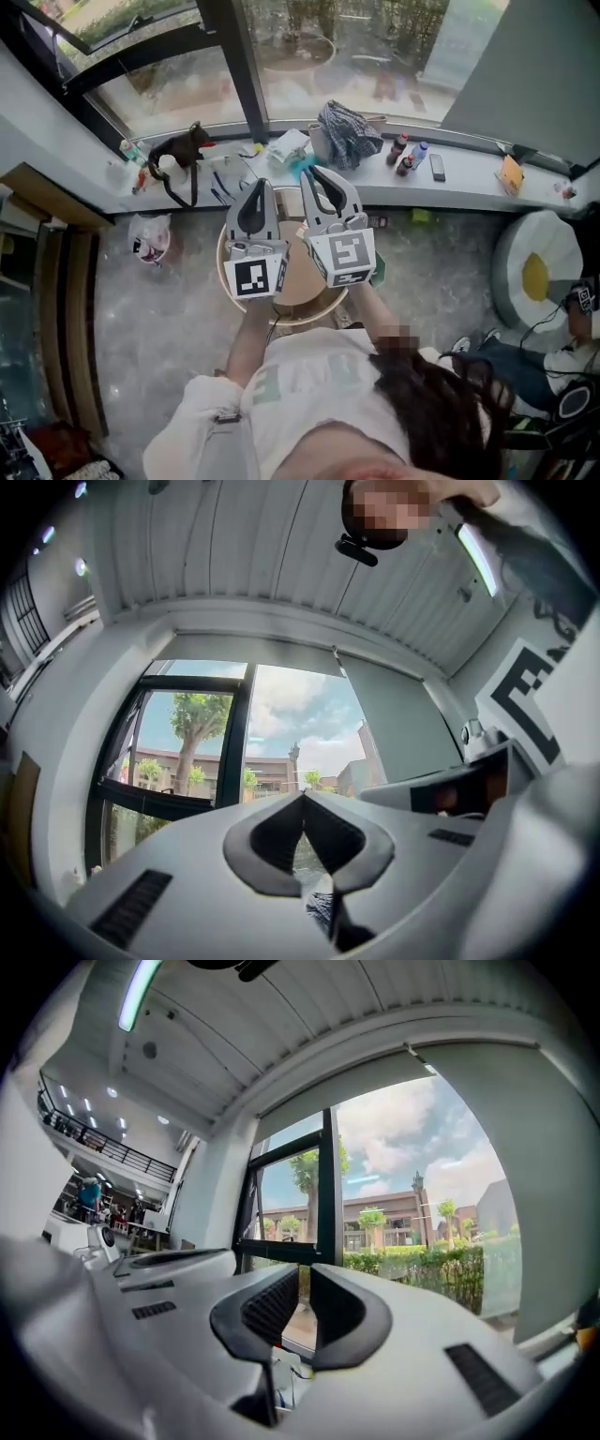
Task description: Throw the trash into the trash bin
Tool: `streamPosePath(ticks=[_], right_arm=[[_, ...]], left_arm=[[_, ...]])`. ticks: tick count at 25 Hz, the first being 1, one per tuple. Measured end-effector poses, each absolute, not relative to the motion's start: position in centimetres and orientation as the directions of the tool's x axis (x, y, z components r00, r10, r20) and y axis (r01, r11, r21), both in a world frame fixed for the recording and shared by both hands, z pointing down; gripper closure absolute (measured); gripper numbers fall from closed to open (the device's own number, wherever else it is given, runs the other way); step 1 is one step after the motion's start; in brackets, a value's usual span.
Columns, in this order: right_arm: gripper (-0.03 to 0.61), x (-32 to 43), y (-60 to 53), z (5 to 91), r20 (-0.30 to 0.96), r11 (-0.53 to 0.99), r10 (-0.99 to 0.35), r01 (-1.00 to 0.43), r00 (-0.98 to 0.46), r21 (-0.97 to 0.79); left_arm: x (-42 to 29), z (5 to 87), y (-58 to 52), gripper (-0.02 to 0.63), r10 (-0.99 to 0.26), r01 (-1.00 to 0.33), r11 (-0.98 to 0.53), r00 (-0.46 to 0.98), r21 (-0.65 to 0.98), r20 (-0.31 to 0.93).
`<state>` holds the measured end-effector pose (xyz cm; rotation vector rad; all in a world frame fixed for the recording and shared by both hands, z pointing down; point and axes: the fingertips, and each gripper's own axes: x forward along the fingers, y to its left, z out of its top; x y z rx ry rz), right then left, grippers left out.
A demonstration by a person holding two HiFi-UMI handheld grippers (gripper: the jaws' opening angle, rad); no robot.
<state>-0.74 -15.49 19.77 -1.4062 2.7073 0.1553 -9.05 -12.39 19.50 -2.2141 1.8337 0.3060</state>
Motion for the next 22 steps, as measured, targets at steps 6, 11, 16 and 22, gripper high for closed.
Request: streamPosePath(ticks=[6,11,16,22], right_arm=[[0.532,-4.1,-14.5,20.0,-0.112,0.625,-0.772,-0.779,-0.626,0.048],[0.532,-4.7,-14.5,20.8,-0.095,0.636,-0.767,-0.771,-0.634,0.015],[0.532,-3.4,-14.8,20.4,-0.14,0.621,-0.778,-0.783,-0.612,-0.03],[0.532,-0.7,-15.7,18.7,-0.196,0.581,-0.807,-0.808,-0.556,-0.099]], left_arm=[[-11.9,19.0,-11.4,0.602,-0.939,-0.988,-0.113,0.139,-0.102,-0.315],[-13.2,18.3,-10.8,0.601,-0.93,-0.994,-0.099,0.112,-0.055,-0.35],[-12.9,17.8,-11.0,0.601,-0.932,-0.99,-0.102,0.129,-0.096,-0.338],[-12.6,16.3,-10.3,0.601,-0.928,-0.986,-0.111,0.148,-0.127,-0.343]])
